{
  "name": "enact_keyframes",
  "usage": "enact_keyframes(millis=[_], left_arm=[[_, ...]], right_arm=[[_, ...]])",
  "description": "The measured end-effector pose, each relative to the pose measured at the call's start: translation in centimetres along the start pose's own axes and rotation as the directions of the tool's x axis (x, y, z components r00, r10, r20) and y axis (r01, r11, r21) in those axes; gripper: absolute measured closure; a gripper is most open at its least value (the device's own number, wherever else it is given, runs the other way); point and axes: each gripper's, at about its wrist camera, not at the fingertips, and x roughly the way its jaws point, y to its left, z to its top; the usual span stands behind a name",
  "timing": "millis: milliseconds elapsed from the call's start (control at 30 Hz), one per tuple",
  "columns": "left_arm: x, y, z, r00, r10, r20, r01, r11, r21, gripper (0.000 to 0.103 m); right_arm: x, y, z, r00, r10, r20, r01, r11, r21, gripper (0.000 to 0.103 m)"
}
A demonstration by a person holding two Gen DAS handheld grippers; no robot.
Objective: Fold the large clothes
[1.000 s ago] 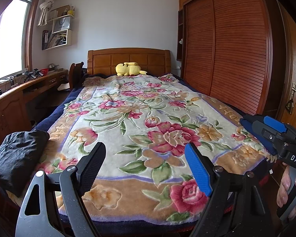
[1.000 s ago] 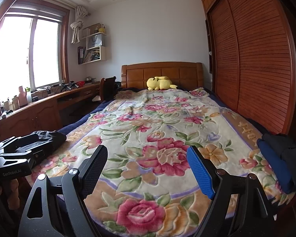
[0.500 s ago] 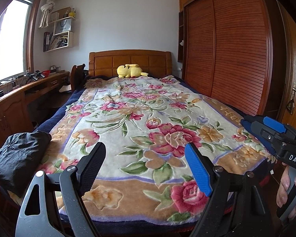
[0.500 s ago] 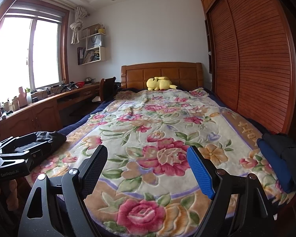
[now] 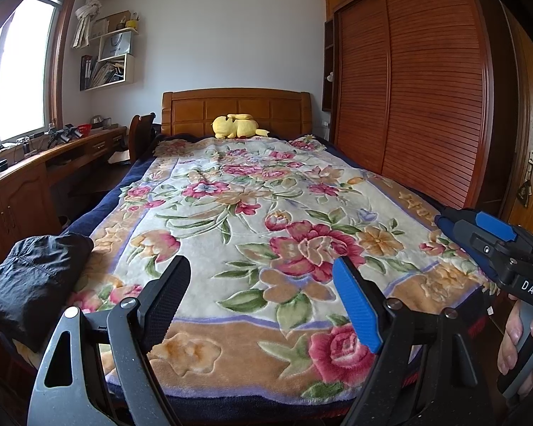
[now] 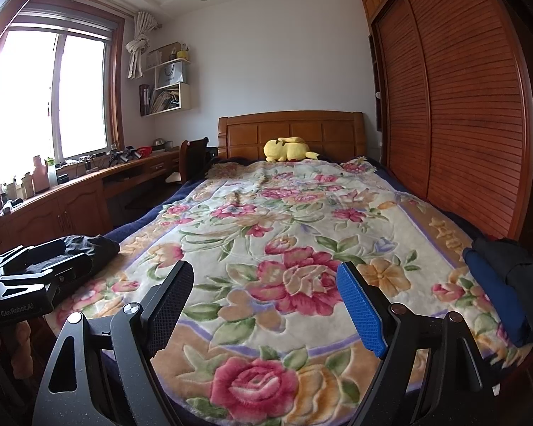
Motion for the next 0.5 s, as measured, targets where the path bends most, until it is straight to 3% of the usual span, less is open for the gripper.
enact_keyframes(millis=[500], left_arm=[[-0.06, 0.03, 0.05, 1.000, -0.001, 0.002, 0.001, 1.000, 0.002, 0.020]], right_arm=[[-0.04, 0.05, -0.13, 1.000, -0.003, 0.005, 0.003, 1.000, -0.001, 0.019]])
